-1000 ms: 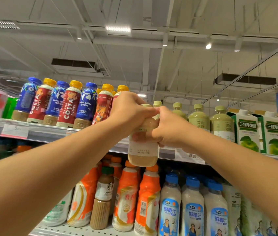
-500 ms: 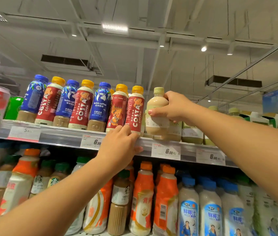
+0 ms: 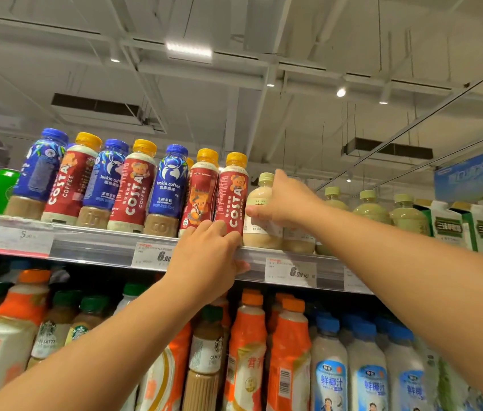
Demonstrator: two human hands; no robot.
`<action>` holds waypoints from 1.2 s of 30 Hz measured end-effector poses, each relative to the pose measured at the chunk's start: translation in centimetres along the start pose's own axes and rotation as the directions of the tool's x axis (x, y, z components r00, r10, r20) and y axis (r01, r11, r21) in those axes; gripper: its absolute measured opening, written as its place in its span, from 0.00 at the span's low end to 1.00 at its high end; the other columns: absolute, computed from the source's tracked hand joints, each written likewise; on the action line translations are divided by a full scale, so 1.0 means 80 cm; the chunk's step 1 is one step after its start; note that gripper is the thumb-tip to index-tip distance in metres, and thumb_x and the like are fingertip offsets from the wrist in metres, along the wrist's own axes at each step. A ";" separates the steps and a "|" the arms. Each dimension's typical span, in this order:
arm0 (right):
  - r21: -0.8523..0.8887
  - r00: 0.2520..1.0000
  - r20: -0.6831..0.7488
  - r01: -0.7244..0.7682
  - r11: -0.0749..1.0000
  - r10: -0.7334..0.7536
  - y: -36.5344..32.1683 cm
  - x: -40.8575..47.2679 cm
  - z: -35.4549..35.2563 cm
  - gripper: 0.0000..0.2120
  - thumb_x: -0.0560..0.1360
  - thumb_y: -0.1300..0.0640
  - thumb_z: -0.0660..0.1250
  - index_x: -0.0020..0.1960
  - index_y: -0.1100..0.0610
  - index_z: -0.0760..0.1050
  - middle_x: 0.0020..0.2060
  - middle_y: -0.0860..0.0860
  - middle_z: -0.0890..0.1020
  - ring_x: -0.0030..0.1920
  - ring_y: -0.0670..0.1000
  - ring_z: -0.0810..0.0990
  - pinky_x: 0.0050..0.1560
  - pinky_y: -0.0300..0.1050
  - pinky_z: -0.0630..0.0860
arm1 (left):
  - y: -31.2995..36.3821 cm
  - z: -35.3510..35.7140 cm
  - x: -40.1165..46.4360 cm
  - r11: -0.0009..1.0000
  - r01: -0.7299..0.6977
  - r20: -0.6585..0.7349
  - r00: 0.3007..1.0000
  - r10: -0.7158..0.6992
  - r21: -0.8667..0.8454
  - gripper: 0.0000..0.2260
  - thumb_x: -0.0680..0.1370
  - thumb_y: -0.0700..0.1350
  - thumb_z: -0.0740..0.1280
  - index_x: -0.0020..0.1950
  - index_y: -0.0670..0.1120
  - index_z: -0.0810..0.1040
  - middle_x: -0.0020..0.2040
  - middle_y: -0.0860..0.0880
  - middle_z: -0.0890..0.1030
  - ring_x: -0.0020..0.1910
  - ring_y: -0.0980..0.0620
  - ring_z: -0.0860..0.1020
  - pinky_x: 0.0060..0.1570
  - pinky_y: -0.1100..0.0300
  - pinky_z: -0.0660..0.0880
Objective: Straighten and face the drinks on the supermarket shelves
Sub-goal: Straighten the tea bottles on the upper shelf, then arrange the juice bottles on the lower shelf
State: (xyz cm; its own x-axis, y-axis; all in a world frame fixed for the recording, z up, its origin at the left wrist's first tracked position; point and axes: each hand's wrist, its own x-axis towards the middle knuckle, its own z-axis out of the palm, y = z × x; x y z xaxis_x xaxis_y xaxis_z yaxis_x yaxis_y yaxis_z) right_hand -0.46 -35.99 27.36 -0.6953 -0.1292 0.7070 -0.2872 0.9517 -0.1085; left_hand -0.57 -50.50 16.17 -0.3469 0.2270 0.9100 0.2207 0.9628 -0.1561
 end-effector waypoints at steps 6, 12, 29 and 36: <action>-0.097 0.990 -0.081 0.108 0.989 -0.116 0.003 0.001 0.029 0.48 0.64 0.39 0.76 0.74 0.55 0.56 0.64 0.55 0.72 0.61 0.58 0.74 0.44 0.48 0.68 | 0.006 0.008 0.001 1.000 0.007 -0.098 0.995 -0.005 0.026 0.14 0.67 0.55 0.71 0.47 0.49 0.76 0.46 0.49 0.76 0.46 0.47 0.73 0.46 0.52 0.67; -0.039 0.992 -0.062 0.104 0.994 -0.106 0.007 0.008 0.050 0.44 0.68 0.42 0.75 0.74 0.55 0.56 0.65 0.55 0.70 0.62 0.58 0.74 0.50 0.52 0.73 | 0.003 0.014 0.002 1.000 -0.015 -0.149 0.989 0.018 0.023 0.16 0.62 0.53 0.76 0.43 0.47 0.77 0.41 0.48 0.76 0.40 0.45 0.74 0.42 0.51 0.69; 0.123 0.905 -0.262 0.375 0.919 -0.334 0.094 -0.088 0.029 0.24 0.75 0.58 0.66 0.70 0.56 0.68 0.67 0.51 0.71 0.61 0.51 0.72 0.59 0.45 0.71 | 0.021 0.010 -0.007 0.993 0.112 -0.075 0.991 -0.109 0.041 0.15 0.68 0.50 0.71 0.50 0.46 0.74 0.49 0.45 0.74 0.48 0.42 0.71 0.49 0.47 0.68; -0.129 0.977 -0.111 0.167 0.978 -0.181 0.300 -0.196 -0.004 0.27 0.76 0.61 0.64 0.74 0.56 0.64 0.74 0.55 0.64 0.74 0.55 0.60 0.74 0.51 0.57 | 0.073 0.016 -0.034 0.990 0.128 -0.028 0.992 -0.127 0.054 0.22 0.73 0.42 0.63 0.67 0.40 0.68 0.66 0.35 0.69 0.67 0.34 0.64 0.68 0.36 0.58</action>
State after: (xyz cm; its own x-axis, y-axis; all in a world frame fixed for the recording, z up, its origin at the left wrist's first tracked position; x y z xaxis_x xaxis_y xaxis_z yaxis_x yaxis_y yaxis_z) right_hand 3.77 -11.06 13.89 -0.5546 -0.2679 0.7878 -0.3116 0.9447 0.1019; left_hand 0.48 -45.33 12.29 -0.3466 0.0991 0.9328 0.1253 0.9904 -0.0586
